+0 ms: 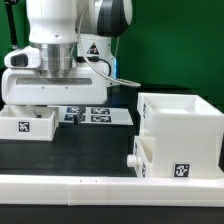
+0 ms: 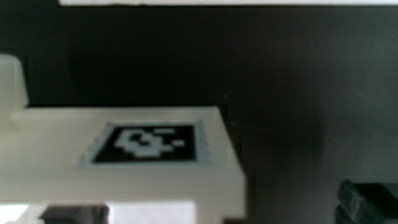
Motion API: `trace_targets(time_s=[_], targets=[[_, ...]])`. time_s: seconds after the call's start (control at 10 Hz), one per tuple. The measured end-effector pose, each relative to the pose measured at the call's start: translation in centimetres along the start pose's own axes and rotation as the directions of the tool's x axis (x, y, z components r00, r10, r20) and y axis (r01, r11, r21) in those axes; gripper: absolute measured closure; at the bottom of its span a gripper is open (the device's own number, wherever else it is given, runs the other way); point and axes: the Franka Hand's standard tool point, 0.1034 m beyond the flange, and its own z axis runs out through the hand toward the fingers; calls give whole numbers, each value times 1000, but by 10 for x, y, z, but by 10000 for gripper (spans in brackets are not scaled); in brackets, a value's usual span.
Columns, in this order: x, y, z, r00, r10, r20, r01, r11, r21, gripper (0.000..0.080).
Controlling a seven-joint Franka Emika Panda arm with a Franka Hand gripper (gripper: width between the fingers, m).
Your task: Assemble drawer
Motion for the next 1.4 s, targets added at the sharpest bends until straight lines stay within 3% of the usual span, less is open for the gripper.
trace_targets(time_s=[0.2,0.5,0.6,0.7,0.9,1.0,1.1,1.4], targets=[[-2,5,1,1000,-3,-4,3,1000,-2,150],[-1,-5,2,1000,-18,-11,18,1000,-7,150],[-1,-4,2,1000,-23,-11,23,1000,-7,300],[-1,-4,2,1000,-24,-11,24,1000,-7,300],[-1,-4,2,1000,-27,-11,26,1000,-7,573],[-1,-4,2,1000,-27,-11,27,1000,-7,573],[-1,-4,2,1000,-29,-11,28,1000,-7,731],[-1,-4,2,1000,-29,-12,29,1000,-7,757]])
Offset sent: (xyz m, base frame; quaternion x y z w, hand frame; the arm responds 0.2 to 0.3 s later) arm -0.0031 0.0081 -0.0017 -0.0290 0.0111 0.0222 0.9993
